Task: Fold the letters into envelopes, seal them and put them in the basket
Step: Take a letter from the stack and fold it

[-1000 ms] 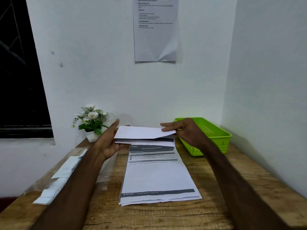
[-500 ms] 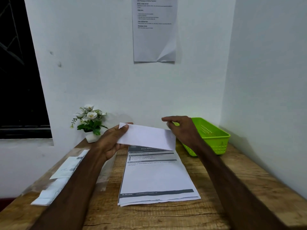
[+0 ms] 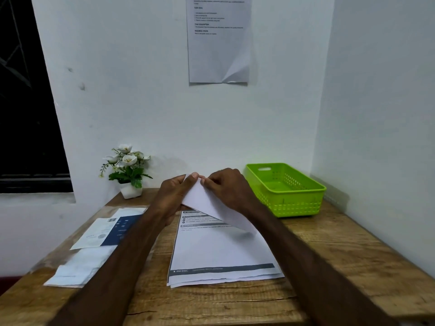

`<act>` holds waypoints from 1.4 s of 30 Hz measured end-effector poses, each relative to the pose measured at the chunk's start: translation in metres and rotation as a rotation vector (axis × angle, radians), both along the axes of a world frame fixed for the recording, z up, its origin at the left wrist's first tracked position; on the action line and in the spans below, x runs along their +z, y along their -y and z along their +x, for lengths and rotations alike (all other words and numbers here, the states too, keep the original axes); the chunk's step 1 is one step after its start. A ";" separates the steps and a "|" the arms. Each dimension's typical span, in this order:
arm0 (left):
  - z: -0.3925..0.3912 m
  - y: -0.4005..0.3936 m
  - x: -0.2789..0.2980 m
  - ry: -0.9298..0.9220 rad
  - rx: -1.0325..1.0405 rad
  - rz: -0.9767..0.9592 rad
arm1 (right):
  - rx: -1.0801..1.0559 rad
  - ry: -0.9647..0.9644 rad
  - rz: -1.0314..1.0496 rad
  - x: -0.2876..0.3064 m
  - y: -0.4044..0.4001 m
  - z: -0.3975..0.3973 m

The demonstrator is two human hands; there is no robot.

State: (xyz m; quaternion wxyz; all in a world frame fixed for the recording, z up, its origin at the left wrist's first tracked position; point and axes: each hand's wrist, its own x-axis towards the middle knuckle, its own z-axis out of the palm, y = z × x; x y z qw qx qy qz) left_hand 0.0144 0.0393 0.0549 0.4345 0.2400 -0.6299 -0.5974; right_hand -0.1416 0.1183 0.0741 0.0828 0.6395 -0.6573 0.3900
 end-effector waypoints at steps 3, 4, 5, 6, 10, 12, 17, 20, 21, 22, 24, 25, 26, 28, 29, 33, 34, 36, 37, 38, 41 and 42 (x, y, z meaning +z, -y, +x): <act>0.001 0.000 0.000 -0.022 0.033 0.021 | 0.097 0.053 0.041 0.004 -0.002 -0.011; 0.003 0.002 0.001 -0.032 0.044 0.034 | 0.130 0.088 0.060 0.005 -0.004 -0.016; 0.005 0.004 0.001 -0.042 0.055 0.048 | 0.163 0.126 0.077 0.007 -0.007 -0.022; 0.007 0.006 0.002 -0.051 0.065 0.060 | 0.188 0.153 0.098 0.009 -0.010 -0.027; 0.011 0.012 0.007 -0.110 0.060 0.111 | 0.232 0.239 0.158 0.017 -0.023 -0.047; 0.013 0.014 0.009 -0.128 0.046 0.132 | 0.237 0.267 0.170 0.020 -0.029 -0.059; 0.019 0.022 0.010 -0.162 0.056 0.157 | 0.271 0.327 0.187 0.028 -0.050 -0.073; 0.020 0.024 0.011 -0.159 0.042 0.170 | 0.255 0.333 0.173 0.033 -0.060 -0.080; 0.020 0.025 0.011 -0.154 0.044 0.174 | 0.252 0.347 0.167 0.033 -0.061 -0.082; 0.021 0.026 0.011 -0.144 0.049 0.176 | 0.248 0.359 0.166 0.033 -0.063 -0.082; 0.023 0.028 0.010 -0.109 0.049 0.195 | 0.214 0.340 0.171 0.032 -0.064 -0.081; 0.024 0.027 0.009 -0.070 0.053 0.213 | 0.174 0.326 0.175 0.031 -0.062 -0.082; 0.025 0.028 0.008 -0.009 0.071 0.227 | 0.131 0.322 0.168 0.029 -0.060 -0.083; 0.028 0.027 0.004 0.153 0.124 0.224 | 0.052 0.294 0.157 0.023 -0.054 -0.088; 0.029 0.027 0.001 0.237 0.149 0.197 | 0.018 0.269 0.168 0.021 -0.051 -0.088; 0.030 0.021 -0.009 0.446 0.253 0.058 | -0.073 0.159 0.338 0.017 -0.050 -0.078; 0.030 0.023 -0.011 0.474 0.277 0.033 | -0.086 0.115 0.407 0.015 -0.050 -0.074; 0.028 0.027 -0.013 0.547 0.335 -0.033 | -0.093 0.064 0.502 0.008 -0.047 -0.067; 0.027 0.029 -0.017 0.625 0.369 -0.094 | -0.100 0.056 0.527 0.005 -0.044 -0.066; 0.027 0.027 -0.017 0.677 0.396 -0.128 | -0.116 0.044 0.542 0.001 -0.041 -0.064; 0.025 0.032 -0.026 0.767 0.508 -0.254 | -0.191 -0.016 0.591 -0.007 -0.033 -0.060; 0.024 0.036 -0.030 0.840 0.514 -0.289 | -0.213 -0.046 0.604 -0.010 -0.031 -0.059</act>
